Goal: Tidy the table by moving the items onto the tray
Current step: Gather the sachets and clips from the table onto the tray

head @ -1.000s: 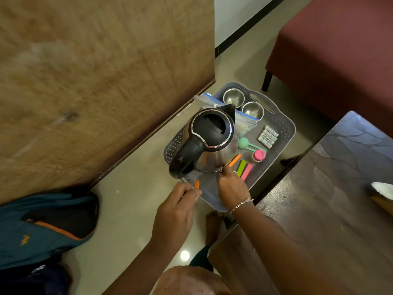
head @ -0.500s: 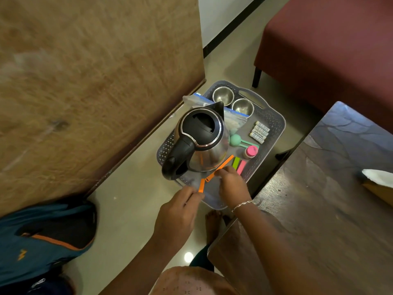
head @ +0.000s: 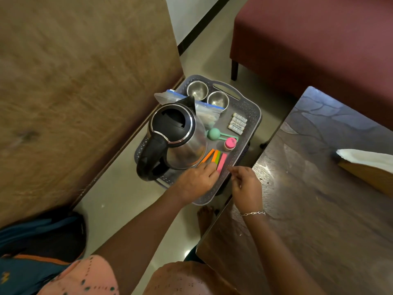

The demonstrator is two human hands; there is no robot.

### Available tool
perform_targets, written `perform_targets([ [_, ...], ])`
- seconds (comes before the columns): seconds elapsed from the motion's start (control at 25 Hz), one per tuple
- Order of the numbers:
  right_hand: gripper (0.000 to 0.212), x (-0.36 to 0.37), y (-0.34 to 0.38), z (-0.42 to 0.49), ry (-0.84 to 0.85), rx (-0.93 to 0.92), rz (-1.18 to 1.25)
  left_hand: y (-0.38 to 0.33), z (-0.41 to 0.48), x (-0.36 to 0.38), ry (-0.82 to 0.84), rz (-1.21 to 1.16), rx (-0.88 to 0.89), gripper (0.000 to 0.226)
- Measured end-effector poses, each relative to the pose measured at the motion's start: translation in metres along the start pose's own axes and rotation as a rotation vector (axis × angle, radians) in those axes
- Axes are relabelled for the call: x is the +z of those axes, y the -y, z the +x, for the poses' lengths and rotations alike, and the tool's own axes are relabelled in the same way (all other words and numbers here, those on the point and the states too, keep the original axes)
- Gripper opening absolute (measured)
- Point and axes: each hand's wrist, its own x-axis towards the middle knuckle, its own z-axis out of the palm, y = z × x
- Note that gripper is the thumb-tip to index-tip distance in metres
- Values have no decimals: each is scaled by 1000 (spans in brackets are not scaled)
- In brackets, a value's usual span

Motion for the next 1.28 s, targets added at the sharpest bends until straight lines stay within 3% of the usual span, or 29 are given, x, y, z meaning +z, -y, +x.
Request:
perform_targets([
  [0.24,21,-6,-6,1,-21,6,-26,1,-11,16,231,-43,-17,23],
  [0.44,20,-1,0,11,22,-135,-102,-1,-10,20,429,-4,-167,36],
  [0.68,22,10,7,27,283,-317,-413,-8,-11,39,513,3,-367,34],
  [0.88,21,20,12,48,553,-491,-670,-6,-8,39,492,-79,-539,37],
  [1.12,30,39,5,75,670,-549,-856,-5,-9,30,418,-107,-585,35],
  [1.2,36,42,5,81,702,-560,-887,-5,-9,34,421,-107,-554,28],
  [1.28,35,44,5,84,722,-574,-896,-2,-10,37,385,-100,-523,6],
])
